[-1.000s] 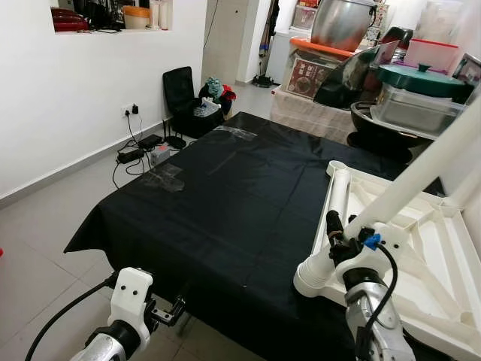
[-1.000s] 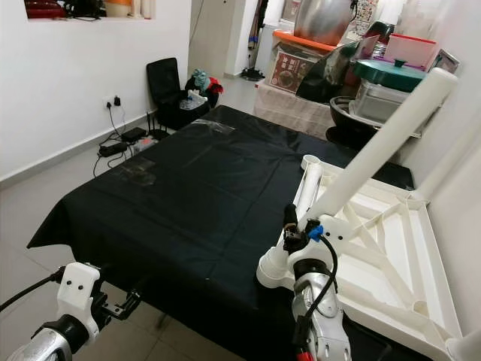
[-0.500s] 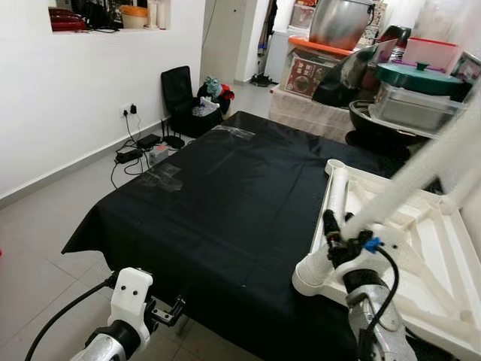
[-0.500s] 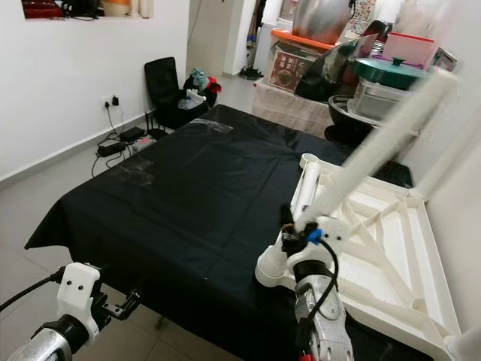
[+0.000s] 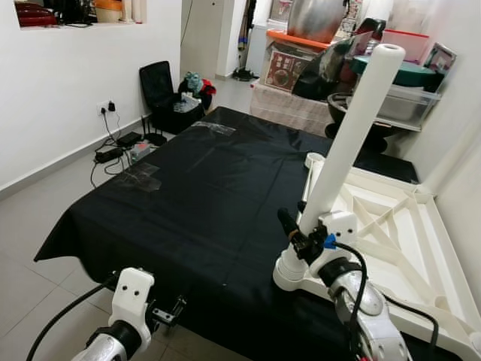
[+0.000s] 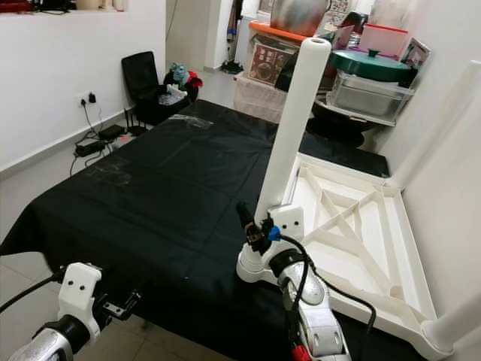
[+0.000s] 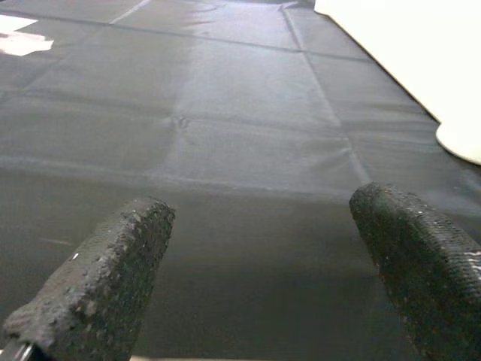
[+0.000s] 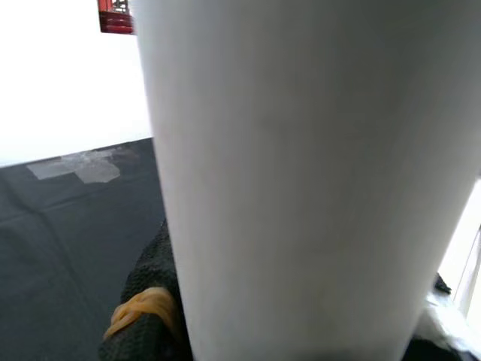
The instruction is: Building children table
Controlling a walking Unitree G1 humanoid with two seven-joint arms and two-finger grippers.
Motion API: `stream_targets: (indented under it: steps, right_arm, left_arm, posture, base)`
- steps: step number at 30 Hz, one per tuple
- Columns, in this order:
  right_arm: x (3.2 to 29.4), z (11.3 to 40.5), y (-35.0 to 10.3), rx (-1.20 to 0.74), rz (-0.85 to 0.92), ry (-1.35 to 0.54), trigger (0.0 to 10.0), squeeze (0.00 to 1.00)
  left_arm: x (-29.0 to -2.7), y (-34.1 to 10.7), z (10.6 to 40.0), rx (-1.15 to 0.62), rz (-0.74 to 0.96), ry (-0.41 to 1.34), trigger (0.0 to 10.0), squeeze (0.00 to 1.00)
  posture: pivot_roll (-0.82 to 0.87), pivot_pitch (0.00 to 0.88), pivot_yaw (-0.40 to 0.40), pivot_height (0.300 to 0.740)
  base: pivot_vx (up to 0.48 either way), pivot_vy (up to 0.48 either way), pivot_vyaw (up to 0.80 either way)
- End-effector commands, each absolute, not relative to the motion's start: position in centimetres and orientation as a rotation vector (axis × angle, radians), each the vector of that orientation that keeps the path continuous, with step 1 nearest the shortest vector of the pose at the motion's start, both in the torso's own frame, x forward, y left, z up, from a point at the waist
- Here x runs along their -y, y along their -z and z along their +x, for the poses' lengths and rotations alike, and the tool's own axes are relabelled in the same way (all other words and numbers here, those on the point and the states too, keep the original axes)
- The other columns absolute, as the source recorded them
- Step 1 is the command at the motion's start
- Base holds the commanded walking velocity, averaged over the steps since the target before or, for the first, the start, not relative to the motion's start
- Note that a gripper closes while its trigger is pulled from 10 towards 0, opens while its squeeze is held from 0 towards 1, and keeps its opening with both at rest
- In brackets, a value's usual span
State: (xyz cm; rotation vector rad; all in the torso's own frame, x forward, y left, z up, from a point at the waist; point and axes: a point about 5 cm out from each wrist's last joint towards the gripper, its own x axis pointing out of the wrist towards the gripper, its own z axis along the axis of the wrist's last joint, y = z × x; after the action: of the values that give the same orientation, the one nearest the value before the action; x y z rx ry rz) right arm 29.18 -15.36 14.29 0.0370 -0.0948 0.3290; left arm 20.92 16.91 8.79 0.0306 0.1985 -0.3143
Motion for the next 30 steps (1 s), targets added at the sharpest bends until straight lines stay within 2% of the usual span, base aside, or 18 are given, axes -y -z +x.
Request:
stream_targets:
  steps: [1, 7, 10, 11, 15, 18, 30]
  right_arm:
    - [15.8, 29.2, -11.9, -0.045, 0.089, -0.327, 10.0, 0.0]
    - [15.2, 29.3, -11.8, -0.1, 0.159, -0.441, 10.0, 0.0]
    - [14.1, 29.2, -12.9, -0.041, 0.136, -0.618, 10.0, 0.0]
    - [14.1, 29.2, -12.9, -0.041, 0.136, -0.618, 10.0, 0.0]
    - [11.8, 28.6, -15.9, 0.092, 0.15, -0.853, 10.0, 0.0]
    - [10.9, 28.3, -16.6, 0.119, 0.143, -0.935, 10.0, 0.0]
    - [10.3, 27.7, -15.9, 0.107, 0.142, -1.018, 10.0, 0.0]
  left_arm:
    - [-16.6, -8.6, 20.8, -0.204, 0.026, 0.32, 10.0, 0.0]
    - [-16.5, -8.6, 20.7, -0.207, 0.02, 0.319, 10.0, 0.0]
    - [-16.4, -8.5, 20.8, -0.21, 0.017, 0.319, 10.0, 0.0]
    - [-16.4, -8.5, 20.8, -0.21, 0.017, 0.319, 10.0, 0.0]
    - [-16.5, -8.4, 20.8, -0.212, 0.018, 0.317, 10.0, 0.0]
    - [-16.5, -8.4, 20.8, -0.213, 0.018, 0.315, 10.0, 0.0]
    - [-16.8, -8.1, 20.7, -0.221, 0.022, 0.317, 10.0, 0.0]
  posture:
    - [0.13, 0.0, -0.141, 0.74]
    - [0.12, 0.0, -0.144, 0.74]
    - [0.12, 0.0, -0.144, 0.74]
    - [0.12, 0.0, -0.144, 0.74]
    - [0.13, 0.0, -0.149, 0.74]
    - [0.14, 0.0, -0.153, 0.74]
    - [0.14, 0.0, -0.15, 0.74]
  base:
    - [0.0, 0.0, 0.0]
    - [0.0, 0.0, 0.0]
    - [0.0, 0.0, 0.0]
    - [0.0, 0.0, 0.0]
    - [0.0, 0.0, 0.0]
    - [0.0, 0.0, 0.0]
    - [0.0, 0.0, 0.0]
